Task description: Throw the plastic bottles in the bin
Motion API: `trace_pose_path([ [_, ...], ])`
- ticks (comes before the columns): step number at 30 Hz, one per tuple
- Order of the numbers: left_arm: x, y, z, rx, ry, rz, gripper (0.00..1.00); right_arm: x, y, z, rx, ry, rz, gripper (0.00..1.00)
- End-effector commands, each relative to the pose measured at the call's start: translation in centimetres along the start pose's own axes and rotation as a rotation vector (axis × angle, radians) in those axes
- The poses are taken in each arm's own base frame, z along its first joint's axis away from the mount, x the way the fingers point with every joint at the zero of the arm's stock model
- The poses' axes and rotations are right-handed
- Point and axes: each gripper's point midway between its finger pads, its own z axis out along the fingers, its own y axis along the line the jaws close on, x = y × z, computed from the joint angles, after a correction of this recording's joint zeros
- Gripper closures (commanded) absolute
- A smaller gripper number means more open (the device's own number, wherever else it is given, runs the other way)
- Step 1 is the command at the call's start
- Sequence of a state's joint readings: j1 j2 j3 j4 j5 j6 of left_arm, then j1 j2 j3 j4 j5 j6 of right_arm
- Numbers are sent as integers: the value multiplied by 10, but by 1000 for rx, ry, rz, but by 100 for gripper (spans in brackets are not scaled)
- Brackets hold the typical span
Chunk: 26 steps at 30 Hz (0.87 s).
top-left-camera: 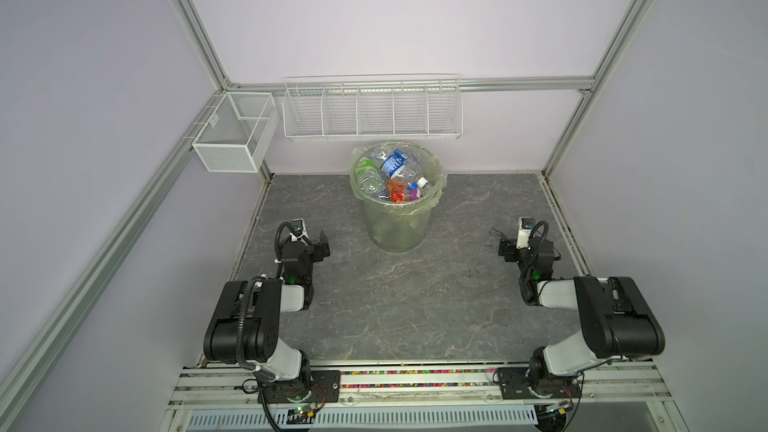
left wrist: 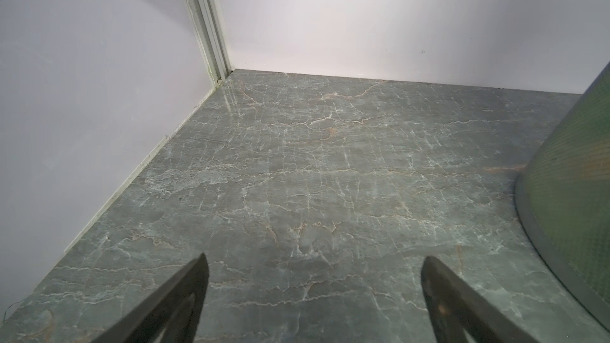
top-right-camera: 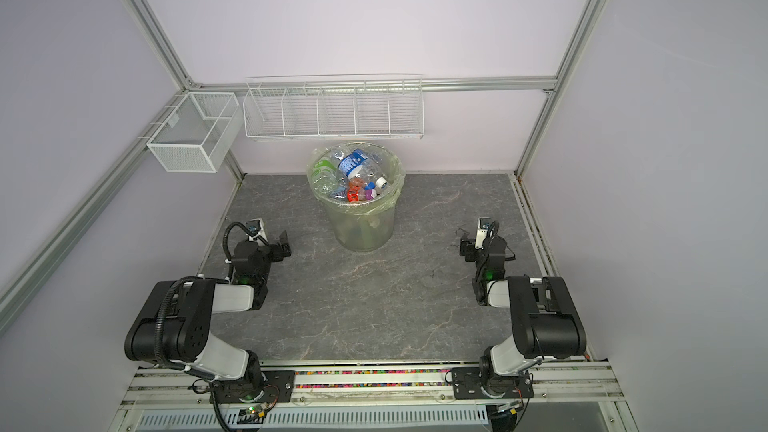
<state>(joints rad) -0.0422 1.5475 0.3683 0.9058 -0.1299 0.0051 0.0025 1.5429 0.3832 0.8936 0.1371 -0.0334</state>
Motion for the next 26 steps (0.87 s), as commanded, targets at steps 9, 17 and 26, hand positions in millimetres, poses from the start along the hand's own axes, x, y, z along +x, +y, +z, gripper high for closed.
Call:
trace_pose_path([
  [9, -8, -1, 3, -3, -17, -1, 1, 1, 2, -2, -11, 1, 4, 12],
  [17, -8, 1, 6, 14, -5, -19, 1, 1, 2, -2, -10, 2, 4, 12],
  [26, -8, 2, 6, 14, -5, -21, 1, 1, 2, -2, -10, 2, 5, 12],
])
